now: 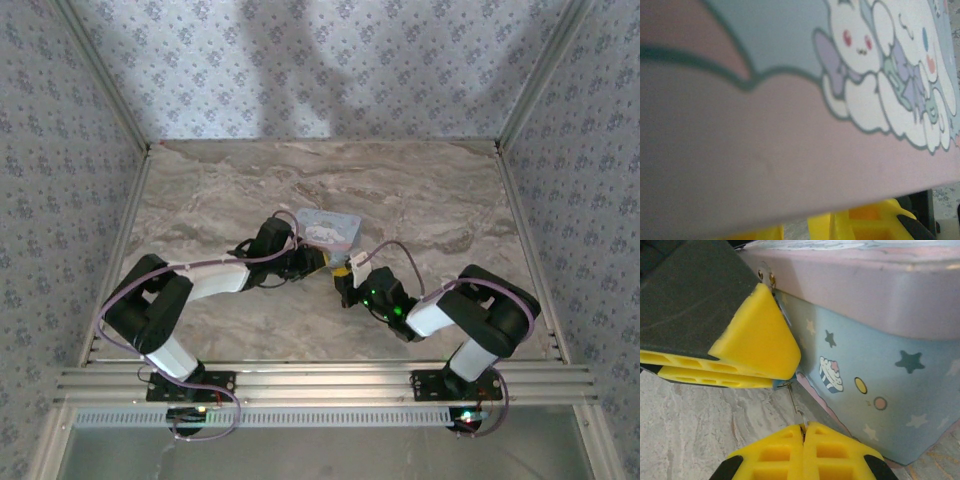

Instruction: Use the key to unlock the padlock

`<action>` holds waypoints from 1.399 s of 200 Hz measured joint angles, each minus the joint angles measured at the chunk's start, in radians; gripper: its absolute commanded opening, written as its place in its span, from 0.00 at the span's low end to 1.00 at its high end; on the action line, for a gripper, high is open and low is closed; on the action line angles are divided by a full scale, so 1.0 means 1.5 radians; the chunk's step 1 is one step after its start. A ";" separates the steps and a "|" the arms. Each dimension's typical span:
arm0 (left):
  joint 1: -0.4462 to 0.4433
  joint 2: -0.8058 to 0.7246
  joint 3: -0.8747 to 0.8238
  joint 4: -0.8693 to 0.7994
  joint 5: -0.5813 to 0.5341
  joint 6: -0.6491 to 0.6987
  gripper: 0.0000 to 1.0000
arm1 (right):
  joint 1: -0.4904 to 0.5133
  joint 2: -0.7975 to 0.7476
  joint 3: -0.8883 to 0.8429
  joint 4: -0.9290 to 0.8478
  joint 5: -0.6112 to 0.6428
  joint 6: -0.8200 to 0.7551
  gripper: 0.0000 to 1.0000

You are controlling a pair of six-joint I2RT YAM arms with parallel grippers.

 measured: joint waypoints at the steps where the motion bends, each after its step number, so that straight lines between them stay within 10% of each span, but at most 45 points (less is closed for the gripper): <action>1: 0.000 0.000 0.001 -0.001 0.000 0.000 0.23 | 0.000 0.000 0.000 0.000 0.000 -0.001 0.00; 280: -0.003 -0.011 0.008 -0.011 -0.043 -0.029 0.22 | -0.008 0.068 0.033 0.072 -0.001 -0.006 0.00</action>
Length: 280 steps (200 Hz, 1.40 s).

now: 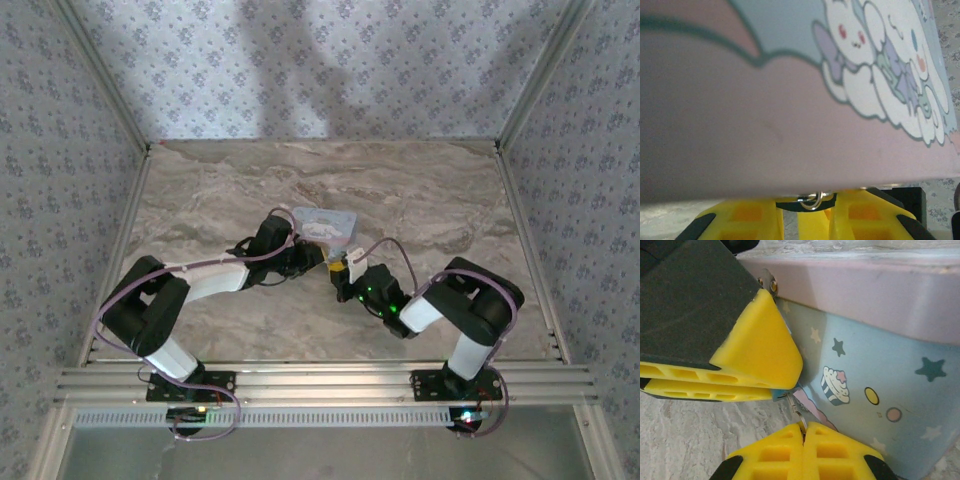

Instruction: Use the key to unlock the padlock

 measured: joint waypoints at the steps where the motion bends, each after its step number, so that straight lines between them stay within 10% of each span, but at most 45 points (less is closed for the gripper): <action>1: 0.000 0.000 0.000 0.000 0.000 0.000 0.22 | 0.000 0.000 0.001 0.000 -0.001 0.000 0.00; 167: -0.002 0.026 0.007 0.015 -0.002 0.001 0.24 | -0.007 0.018 0.011 -0.005 -0.016 0.102 0.00; 280: -0.003 0.042 0.002 0.002 0.017 0.019 0.67 | 0.040 0.027 0.014 -0.069 0.045 0.262 0.00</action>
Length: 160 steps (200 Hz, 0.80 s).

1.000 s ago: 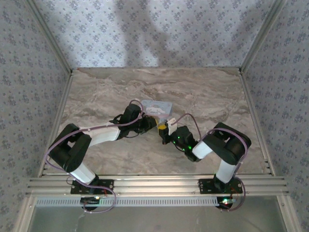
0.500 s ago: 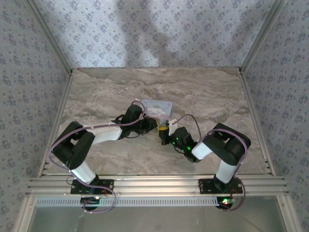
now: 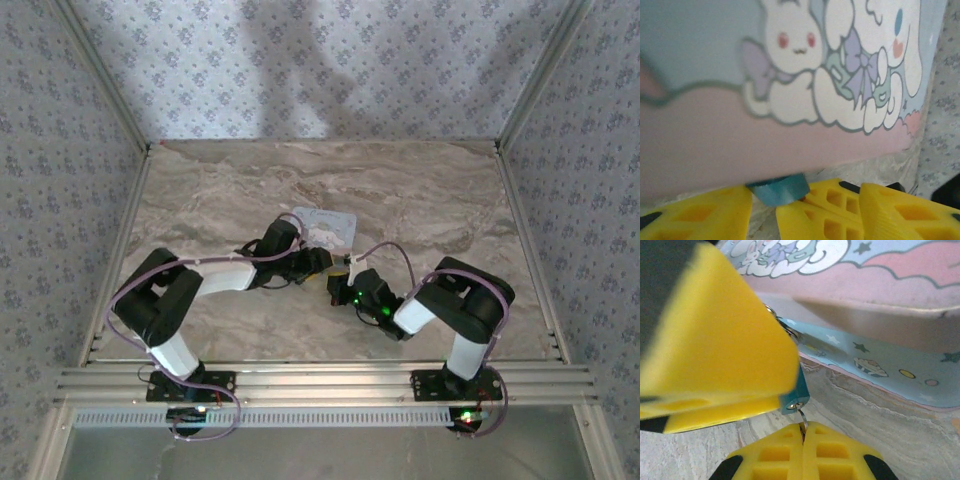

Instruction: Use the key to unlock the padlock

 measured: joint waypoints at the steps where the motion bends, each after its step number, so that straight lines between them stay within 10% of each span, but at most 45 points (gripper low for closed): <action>1: 0.001 -0.001 -0.001 0.000 0.000 0.000 0.67 | 0.000 0.000 0.000 0.000 0.000 0.001 0.00; 45: 0.036 -0.106 -0.061 0.005 -0.005 -0.005 0.91 | 0.004 0.000 0.014 -0.024 -0.003 0.061 0.00; 160: 0.046 -0.114 -0.171 0.194 0.000 -0.139 0.74 | 0.005 -0.032 0.057 -0.106 -0.053 0.235 0.00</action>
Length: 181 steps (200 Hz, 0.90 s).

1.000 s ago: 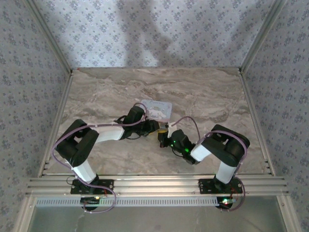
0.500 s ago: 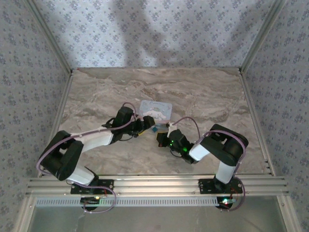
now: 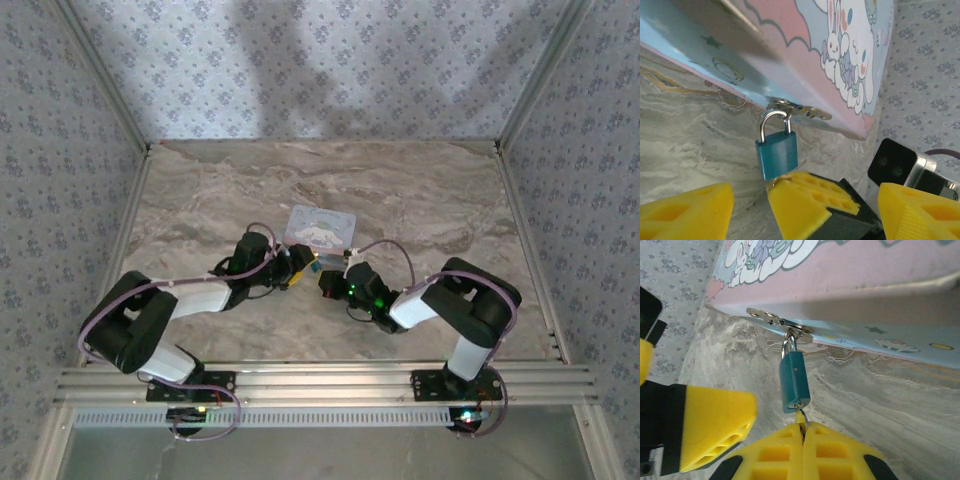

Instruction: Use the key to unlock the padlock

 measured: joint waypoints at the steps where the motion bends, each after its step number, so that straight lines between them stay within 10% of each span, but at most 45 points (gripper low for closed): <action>1: 0.000 0.001 0.000 0.001 0.000 -0.001 0.74 | 0.000 0.000 0.000 -0.001 0.000 0.001 0.00; 181: -0.014 0.098 0.000 0.093 0.000 -0.077 0.40 | -0.022 -0.003 0.015 -0.010 -0.066 0.127 0.00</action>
